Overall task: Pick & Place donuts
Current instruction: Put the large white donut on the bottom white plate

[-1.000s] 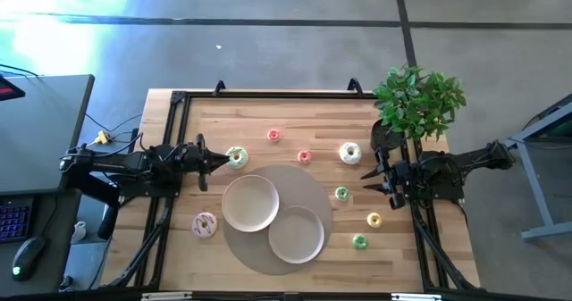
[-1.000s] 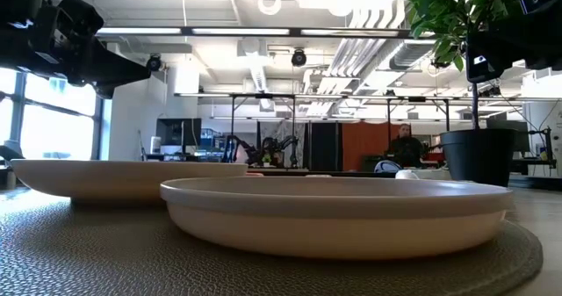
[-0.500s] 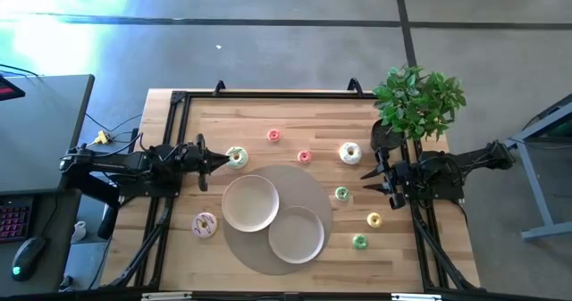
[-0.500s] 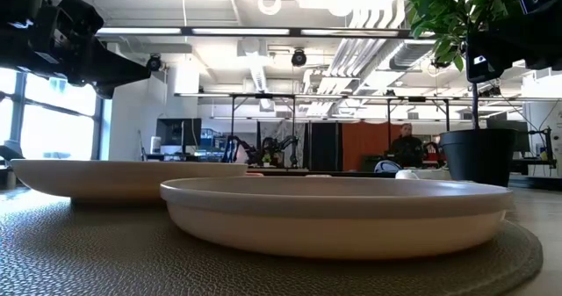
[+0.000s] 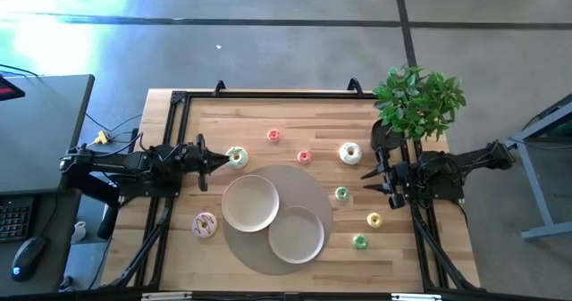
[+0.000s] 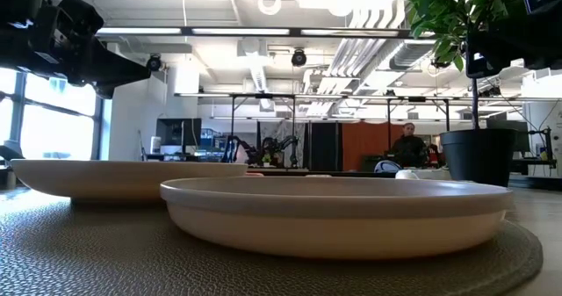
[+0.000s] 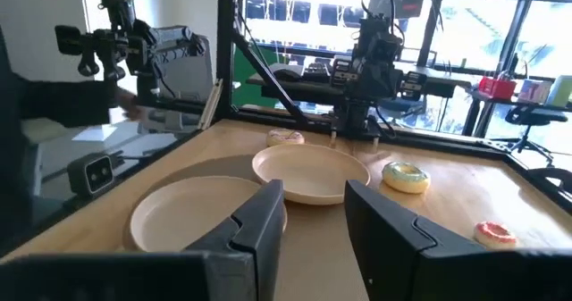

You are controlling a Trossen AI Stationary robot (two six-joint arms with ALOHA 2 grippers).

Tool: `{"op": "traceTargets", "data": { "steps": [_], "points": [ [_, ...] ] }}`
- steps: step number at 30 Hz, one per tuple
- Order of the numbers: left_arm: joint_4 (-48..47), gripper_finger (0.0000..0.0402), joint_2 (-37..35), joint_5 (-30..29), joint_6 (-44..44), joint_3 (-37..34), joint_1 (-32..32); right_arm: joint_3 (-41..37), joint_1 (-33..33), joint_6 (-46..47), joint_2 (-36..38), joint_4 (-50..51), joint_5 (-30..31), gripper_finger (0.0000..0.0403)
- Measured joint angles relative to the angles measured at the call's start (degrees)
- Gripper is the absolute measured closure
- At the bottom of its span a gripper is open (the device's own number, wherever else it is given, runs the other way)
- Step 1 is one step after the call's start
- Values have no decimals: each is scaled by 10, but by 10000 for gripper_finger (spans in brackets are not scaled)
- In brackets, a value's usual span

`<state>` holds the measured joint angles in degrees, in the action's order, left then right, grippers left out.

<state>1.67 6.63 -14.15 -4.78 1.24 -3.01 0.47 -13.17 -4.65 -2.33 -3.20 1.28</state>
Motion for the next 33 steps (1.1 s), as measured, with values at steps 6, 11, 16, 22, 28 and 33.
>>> {"op": "traceTargets", "data": {
  "steps": [6, 11, 16, 22, 28, 33],
  "points": [
    [0, 367, 0, 0, 0, 0, 0, 0, 0, 21, 0, -13, -8, 284],
    [4, 367, 0, 0, 0, 0, 0, 0, 0, 60, 0, -16, -8, 284],
    [7, 367, 0, -2, 0, 6, 0, 0, 0, 57, 0, -18, 10, 284],
    [25, 367, 0, -27, -8, 9, 0, 0, 0, 44, 0, -19, 141, 284],
    [25, 367, 0, -17, -30, 11, 0, 0, 0, 75, 0, -34, 278, 284],
    [49, 367, 0, -25, -24, 11, 0, 0, 0, 46, -4, -105, 241, 284]
  ]
}}
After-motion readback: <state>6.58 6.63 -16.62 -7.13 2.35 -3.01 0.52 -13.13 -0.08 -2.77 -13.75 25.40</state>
